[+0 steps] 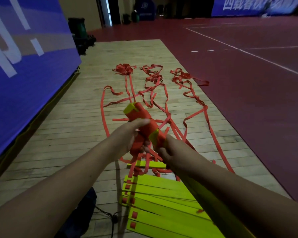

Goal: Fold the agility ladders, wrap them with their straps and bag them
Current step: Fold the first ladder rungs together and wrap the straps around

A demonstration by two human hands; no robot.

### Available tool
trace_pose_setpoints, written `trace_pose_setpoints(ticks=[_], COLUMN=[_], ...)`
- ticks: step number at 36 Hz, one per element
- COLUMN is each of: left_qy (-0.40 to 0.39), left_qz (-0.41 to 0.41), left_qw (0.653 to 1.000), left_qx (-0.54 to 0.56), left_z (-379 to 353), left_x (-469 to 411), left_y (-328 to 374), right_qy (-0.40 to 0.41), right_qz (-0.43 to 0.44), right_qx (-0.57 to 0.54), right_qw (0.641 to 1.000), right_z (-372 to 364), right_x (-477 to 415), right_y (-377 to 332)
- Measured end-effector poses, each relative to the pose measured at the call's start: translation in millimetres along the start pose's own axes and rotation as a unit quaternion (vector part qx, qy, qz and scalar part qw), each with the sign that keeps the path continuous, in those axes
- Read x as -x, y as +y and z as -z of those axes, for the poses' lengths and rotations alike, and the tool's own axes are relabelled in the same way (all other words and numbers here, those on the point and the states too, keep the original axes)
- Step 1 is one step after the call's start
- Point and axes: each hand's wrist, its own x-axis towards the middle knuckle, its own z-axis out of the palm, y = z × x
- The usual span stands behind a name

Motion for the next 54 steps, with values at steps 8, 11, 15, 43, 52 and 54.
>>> trace_pose_setpoints(ticks=[8,11,15,43,52,54], left_qy=[0.024,-0.028,-0.055,0.03,0.122,0.117], left_qz=[-0.085,-0.131,-0.15,0.023,-0.05,-0.088], left_qw=[0.995,0.988,0.985,0.998,0.989,0.988], left_qx=[0.047,0.081,0.068,-0.059,-0.06,-0.046], left_z=[6.2,12.5,16.7,2.4,3.2,6.9], left_x=[0.6,2.5,3.3,2.9,-1.4,0.0], left_y=[-0.4,2.3,-0.1,0.2,-6.1,-1.6], right_qy=[0.041,-0.05,-0.116,0.001,-0.051,-0.052], right_qz=[0.075,0.053,0.054,-0.008,0.063,0.054], right_qx=[0.062,-0.071,-0.108,0.002,-0.015,-0.153], right_qw=[0.994,0.995,0.986,1.0,0.997,0.985], right_z=[9.7,14.8,22.1,-1.9,3.4,14.2], right_x=[3.5,1.0,0.0,0.7,4.7,6.5], right_y=[-8.3,-4.2,1.2,0.0,-2.8,3.1])
